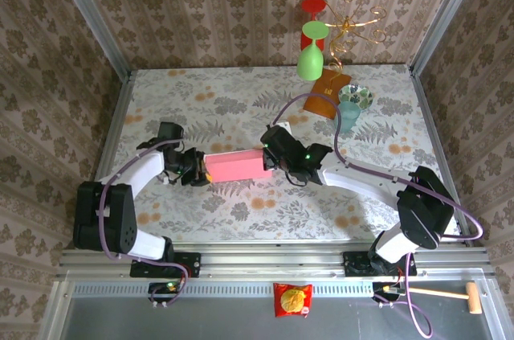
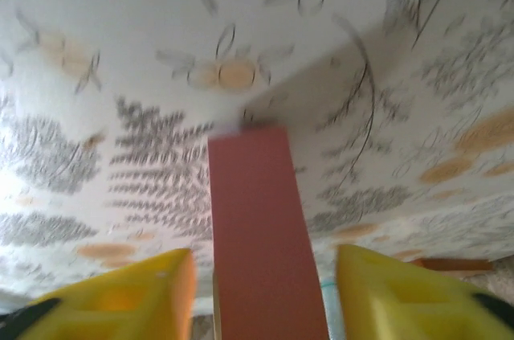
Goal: Fold the paper box
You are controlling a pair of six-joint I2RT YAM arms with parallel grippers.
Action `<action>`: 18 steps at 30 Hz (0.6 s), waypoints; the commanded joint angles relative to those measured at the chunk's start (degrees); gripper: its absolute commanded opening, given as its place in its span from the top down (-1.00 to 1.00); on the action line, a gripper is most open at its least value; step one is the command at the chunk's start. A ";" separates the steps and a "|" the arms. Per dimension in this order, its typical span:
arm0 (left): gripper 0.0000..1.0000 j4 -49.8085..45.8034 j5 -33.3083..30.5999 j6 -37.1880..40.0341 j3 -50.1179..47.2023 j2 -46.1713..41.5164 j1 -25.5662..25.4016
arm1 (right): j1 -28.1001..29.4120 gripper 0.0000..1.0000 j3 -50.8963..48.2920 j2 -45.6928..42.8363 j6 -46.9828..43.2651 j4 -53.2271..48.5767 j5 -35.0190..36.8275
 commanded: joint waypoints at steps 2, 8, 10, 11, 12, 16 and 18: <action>-0.27 4.86 -3.18 3.31 -0.80 -2.42 1.49 | 0.39 1.00 -3.66 2.58 1.13 -7.43 1.84; -0.47 0.75 -6.98 11.48 1.25 -7.93 3.38 | 0.68 1.00 -3.45 2.36 1.57 -7.53 2.47; -0.48 -3.43 -9.87 17.25 3.82 -10.40 4.62 | 0.73 1.00 -3.04 2.41 1.77 -7.82 2.63; -0.46 -5.44 -11.25 20.70 5.33 -11.18 5.08 | 0.77 1.00 -2.81 2.51 1.82 -8.02 2.73; -0.44 -7.78 -12.99 25.43 7.42 -11.88 5.54 | 0.77 1.00 -2.48 2.65 1.95 -8.28 2.88; -0.03 -16.79 -19.64 48.84 17.18 -12.81 5.38 | 0.79 1.00 -1.71 2.77 1.83 -8.73 3.07; 0.17 -17.27 -20.70 60.05 19.83 -13.21 3.50 | 0.79 1.00 -1.70 2.68 1.69 -8.74 3.29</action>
